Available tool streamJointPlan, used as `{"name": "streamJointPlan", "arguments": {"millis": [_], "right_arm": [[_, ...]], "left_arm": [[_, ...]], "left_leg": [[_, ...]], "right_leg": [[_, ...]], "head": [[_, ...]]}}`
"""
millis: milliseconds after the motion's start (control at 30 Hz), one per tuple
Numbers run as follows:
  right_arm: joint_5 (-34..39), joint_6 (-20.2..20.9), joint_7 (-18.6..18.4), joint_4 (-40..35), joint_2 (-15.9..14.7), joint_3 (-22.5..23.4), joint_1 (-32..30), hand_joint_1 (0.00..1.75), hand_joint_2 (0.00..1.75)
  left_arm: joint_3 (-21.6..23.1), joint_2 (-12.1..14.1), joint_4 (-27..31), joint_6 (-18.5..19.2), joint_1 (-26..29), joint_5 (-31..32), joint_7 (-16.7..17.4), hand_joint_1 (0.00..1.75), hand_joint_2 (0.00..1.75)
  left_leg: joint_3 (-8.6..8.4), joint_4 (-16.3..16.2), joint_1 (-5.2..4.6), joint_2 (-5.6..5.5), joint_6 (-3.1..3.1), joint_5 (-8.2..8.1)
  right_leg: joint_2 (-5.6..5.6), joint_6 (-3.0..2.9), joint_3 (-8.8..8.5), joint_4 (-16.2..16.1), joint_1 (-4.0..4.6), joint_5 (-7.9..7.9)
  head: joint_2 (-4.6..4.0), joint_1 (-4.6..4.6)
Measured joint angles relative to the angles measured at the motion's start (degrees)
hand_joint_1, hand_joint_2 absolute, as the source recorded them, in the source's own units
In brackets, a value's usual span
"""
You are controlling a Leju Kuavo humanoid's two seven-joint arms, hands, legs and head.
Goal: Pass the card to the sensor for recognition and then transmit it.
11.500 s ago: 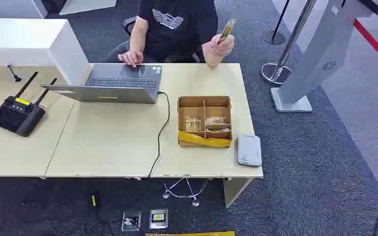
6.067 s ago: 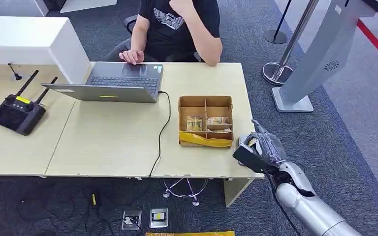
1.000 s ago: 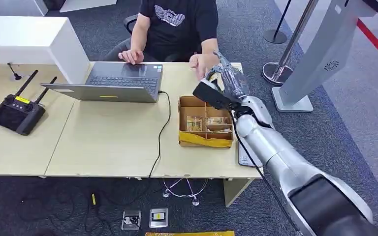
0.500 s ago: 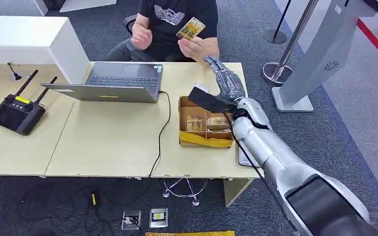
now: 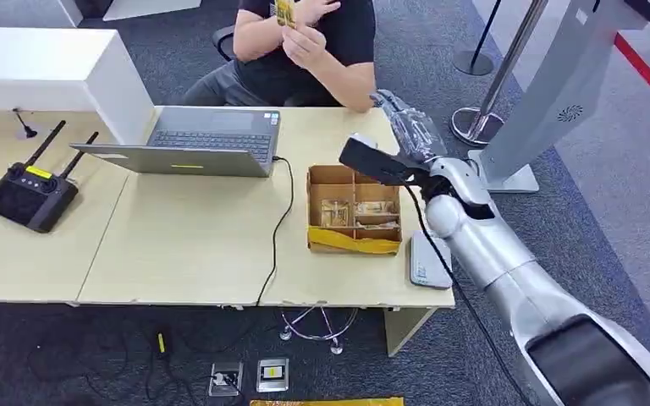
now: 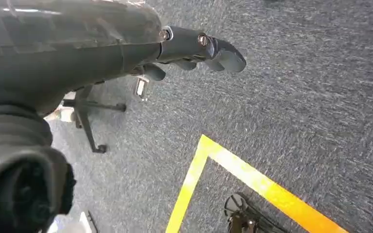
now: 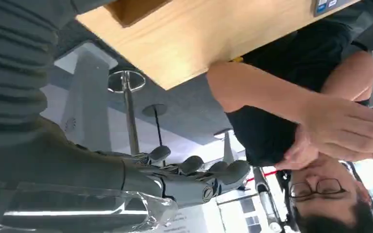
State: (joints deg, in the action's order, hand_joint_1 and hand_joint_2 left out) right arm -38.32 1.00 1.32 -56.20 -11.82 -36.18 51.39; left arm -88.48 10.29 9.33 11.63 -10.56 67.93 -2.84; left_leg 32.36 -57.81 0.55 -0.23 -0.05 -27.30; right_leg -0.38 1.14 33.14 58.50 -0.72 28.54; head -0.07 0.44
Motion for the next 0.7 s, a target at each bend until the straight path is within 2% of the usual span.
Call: {"name": "streamJointPlan", "arguments": {"millis": [167,300,567,700], "right_arm": [[0.57,3.75,-5.02,-11.8,-5.58,1.93,-2.95,0.0,1.75],[-0.3,6.67,-12.04,-22.54,-8.99,2.47,-7.5,0.0,1.75],[-1.4,9.27,-19.79,-39.5,-12.31,3.46,-17.51,0.0,1.75],[-3.83,8.44,-21.98,-43.38,-13.16,3.46,-21.41,0.0,1.75]], "left_arm": [[0.0,0.0,0.0,0.0,0.27,-1.29,0.42,0.0,0.0],[0.0,-0.24,0.02,0.0,0.28,-2.99,0.63,0.0,0.0],[0.0,-0.57,0.02,0.0,0.2,-3.28,1.27,0.0,0.0],[0.0,-0.63,0.02,0.0,0.09,-2.73,1.66,0.0,0.0]], "left_leg": [[-0.08,0.01,0.0,0.12,-0.05,-0.06],[-0.12,0.01,0.03,0.13,-0.05,-0.07],[-0.09,0.03,0.1,0.14,-0.11,-0.1],[-0.1,0.03,0.1,0.14,-0.11,-0.11]], "right_leg": [[0.18,0.0,0.0,-0.01,0.0,0.0],[0.19,0.0,-0.02,-0.01,0.02,0.0],[0.2,-0.03,-0.01,-0.01,0.08,0.02],[0.2,-0.03,-0.03,-0.02,0.08,0.02]], "head": [[0.0,-0.07],[0.0,-0.02],[0.0,-0.04],[0.0,-0.02]]}}
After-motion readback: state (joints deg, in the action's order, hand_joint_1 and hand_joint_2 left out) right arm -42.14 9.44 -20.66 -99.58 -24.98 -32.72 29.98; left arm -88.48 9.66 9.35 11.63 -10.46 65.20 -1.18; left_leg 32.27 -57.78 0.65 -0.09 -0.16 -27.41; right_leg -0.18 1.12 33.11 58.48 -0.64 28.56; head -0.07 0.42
